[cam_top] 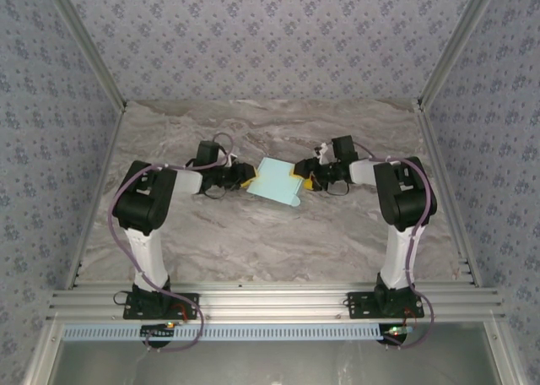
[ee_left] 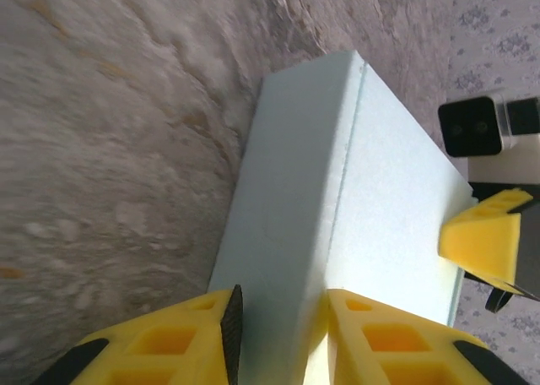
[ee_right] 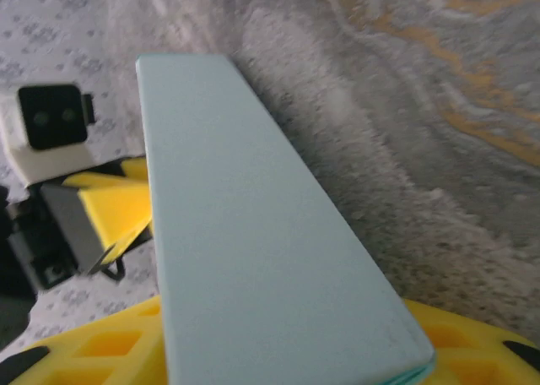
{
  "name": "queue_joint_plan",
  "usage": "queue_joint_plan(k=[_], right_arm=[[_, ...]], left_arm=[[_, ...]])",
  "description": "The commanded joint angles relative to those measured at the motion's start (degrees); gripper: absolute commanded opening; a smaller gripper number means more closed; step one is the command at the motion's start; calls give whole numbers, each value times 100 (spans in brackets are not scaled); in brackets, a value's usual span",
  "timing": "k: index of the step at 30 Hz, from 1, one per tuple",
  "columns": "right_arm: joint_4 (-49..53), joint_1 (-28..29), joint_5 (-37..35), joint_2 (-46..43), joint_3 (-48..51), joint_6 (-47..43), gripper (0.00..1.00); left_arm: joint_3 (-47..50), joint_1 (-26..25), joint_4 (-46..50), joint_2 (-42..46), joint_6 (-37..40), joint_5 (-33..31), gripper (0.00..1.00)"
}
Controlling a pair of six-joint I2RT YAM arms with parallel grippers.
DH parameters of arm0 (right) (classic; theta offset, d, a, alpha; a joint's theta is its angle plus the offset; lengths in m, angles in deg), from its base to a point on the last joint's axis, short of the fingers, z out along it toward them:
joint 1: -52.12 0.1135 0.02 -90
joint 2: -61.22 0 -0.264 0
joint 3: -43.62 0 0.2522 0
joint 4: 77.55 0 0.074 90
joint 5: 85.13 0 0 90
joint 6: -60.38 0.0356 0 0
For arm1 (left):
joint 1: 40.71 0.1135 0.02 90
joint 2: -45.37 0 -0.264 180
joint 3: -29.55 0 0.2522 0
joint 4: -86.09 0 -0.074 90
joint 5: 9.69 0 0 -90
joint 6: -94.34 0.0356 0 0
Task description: Fold the paper box
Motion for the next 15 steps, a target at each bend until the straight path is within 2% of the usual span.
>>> queue_joint_plan(k=[1,5,8,9,13,15], right_arm=[[-402,98,-31,66,168,586,42],[-423,-47,58,-82,284,967,32],[-340,-121,205,-278,360,1254,32],[-180,-149,215,-393,359,1292,33],[555,-258,259,-750,392,1456,34],[877,-336,395,-831,423,1748,34]], left_arm=[[291,-2,894,-78,83,-508,34],[435,7,820,406,103,-542,38],[441,7,925,865,166,-660,61],[458,7,975,1070,239,-749,65],[603,15,1201,2059,976,-1412,74],[1020,-26,754,2646,1495,-2032,77]])
